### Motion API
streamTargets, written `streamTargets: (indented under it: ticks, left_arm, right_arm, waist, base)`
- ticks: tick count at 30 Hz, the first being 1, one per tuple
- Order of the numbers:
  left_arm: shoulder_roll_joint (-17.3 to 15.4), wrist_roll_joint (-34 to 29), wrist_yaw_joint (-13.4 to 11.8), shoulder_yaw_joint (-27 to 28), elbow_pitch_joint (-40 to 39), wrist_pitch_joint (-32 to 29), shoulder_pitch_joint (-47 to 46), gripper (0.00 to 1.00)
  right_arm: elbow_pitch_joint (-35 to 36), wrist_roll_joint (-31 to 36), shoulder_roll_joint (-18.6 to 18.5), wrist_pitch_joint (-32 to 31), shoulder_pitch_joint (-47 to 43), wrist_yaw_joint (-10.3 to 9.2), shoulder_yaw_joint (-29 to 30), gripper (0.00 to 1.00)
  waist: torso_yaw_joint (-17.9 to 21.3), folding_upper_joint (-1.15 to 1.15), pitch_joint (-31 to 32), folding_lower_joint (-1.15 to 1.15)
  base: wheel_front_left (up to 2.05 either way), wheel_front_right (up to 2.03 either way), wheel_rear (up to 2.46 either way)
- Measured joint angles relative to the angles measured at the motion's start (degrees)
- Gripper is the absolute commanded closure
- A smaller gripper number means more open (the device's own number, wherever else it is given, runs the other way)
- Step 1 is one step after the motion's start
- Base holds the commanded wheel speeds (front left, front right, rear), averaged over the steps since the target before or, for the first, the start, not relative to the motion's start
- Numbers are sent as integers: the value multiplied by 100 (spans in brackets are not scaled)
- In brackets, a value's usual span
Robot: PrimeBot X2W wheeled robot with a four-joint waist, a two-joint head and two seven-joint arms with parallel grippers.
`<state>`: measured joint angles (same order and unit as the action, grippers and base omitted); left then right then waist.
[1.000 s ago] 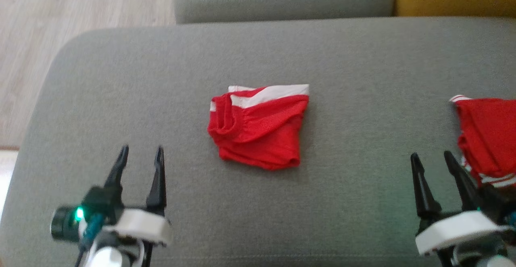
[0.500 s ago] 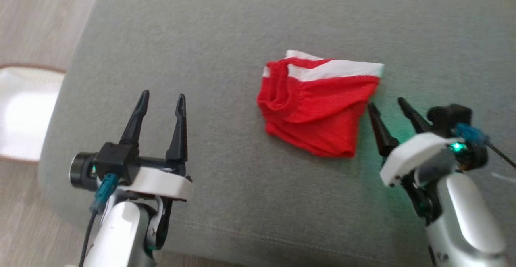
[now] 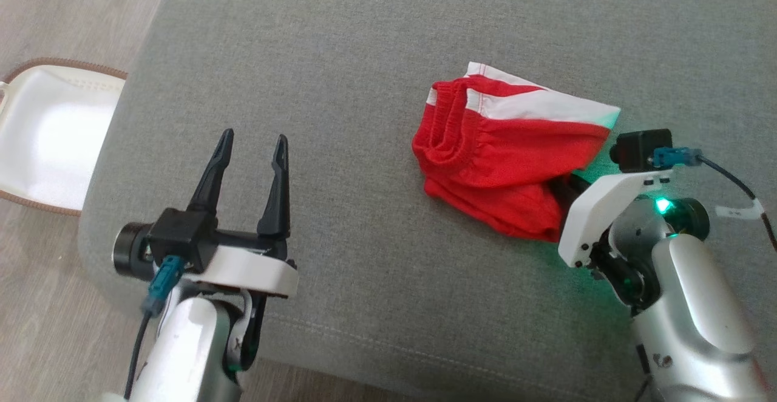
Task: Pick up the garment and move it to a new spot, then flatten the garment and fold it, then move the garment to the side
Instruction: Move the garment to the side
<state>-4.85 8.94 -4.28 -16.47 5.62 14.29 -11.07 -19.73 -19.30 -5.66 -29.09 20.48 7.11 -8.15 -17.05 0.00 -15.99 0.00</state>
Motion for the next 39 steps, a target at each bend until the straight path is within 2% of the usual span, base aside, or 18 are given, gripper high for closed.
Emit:
streamTargets:
  ticks: [5, 9, 14, 19, 24, 28, 34, 39]
  left_arm:
    - [22, -80, 25, 59, -5, 1, 1, 0]
    - [10, -109, 24, 127, -51, 1, 31, 0]
    - [-55, -135, 26, 294, -203, 1, 76, 0]
    - [-162, -138, 26, 435, -344, 2, 227, 0]
    - [-278, -225, 79, 426, -389, 2, 231, 0]
    - [-421, -291, 143, 393, -476, -20, 113, 0]
    - [-578, -380, 236, 267, -664, -180, -127, 0]
    - [-722, -448, 297, 252, -824, -318, -255, 0]
  right_arm:
    - [346, 167, -126, -145, -59, 0, -107, 100]
    - [846, 392, -446, -250, -400, 0, -200, 100]
    - [1416, 495, -641, -253, -914, 0, -205, 100]
    - [1672, 560, -795, -252, -1032, 0, -234, 100]
    - [1647, 486, -998, -110, -971, 0, -366, 100]
    - [1400, 417, -1287, 108, -470, 0, -781, 100]
    - [1129, 460, -1857, 338, 115, 0, -888, 100]
    - [1169, 573, -2387, 381, 494, 0, -889, 100]
  waist:
    - [73, 0, 5, 0]
    - [296, 0, 25, 0]
    - [794, 0, 47, 0]
    - [1473, 0, 38, 0]
    - [2164, 0, -32, 0]
    - [2741, 0, -218, 0]
    - [3179, 0, -625, 1]
    - [3472, 0, -950, 1]
  base:
    - [0, 0, 0]
    - [0, 0, 0]
    - [0, 0, 0]
    - [0, 0, 0]
    - [0, 0, 0]
    - [0, 0, 0]
    - [0, 0, 0]
    - [0, 0, 0]
